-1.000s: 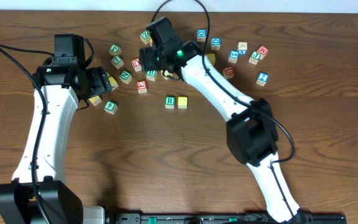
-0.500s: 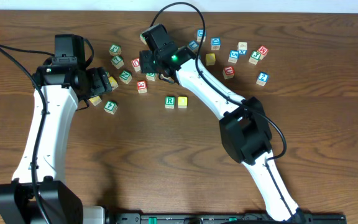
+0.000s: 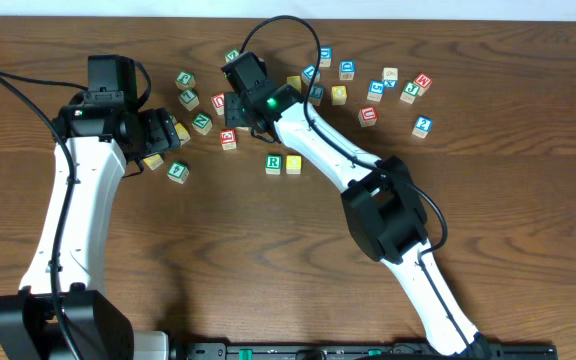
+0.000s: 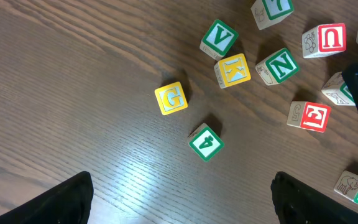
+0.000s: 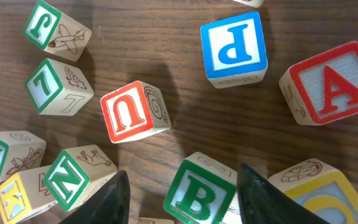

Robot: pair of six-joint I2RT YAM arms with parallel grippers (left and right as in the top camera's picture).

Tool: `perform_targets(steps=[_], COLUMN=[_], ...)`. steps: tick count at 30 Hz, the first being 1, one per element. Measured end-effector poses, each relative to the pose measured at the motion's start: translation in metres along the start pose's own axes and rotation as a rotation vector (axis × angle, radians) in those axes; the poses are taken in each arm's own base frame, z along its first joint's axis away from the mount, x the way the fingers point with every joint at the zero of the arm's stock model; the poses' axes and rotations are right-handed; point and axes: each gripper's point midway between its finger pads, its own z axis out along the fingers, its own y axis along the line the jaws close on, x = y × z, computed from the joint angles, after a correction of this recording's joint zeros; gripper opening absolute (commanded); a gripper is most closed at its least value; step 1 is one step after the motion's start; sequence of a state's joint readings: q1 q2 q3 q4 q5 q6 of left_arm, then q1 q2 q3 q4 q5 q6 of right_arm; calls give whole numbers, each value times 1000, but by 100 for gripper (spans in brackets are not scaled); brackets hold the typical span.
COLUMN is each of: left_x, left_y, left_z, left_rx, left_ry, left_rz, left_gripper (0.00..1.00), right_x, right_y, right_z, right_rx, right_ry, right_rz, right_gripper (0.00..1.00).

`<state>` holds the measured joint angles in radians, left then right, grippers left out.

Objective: Spell out ROBOT
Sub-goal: 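Lower the right gripper onto the green B block and grasp it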

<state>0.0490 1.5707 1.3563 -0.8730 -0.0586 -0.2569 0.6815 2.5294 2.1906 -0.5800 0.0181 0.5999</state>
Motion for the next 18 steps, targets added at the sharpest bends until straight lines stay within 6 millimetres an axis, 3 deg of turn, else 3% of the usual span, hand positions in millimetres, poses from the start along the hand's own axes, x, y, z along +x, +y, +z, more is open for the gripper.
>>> perform_targets(steps=[18], left_x=[1], left_y=[0], left_z=[0], left_rx=[-1], left_ry=[3], left_rz=[0], left_gripper=[90], right_x=[10], right_y=[-9], right_z=[14], right_rx=[48], right_ry=[2], right_rz=[13], right_gripper=[43])
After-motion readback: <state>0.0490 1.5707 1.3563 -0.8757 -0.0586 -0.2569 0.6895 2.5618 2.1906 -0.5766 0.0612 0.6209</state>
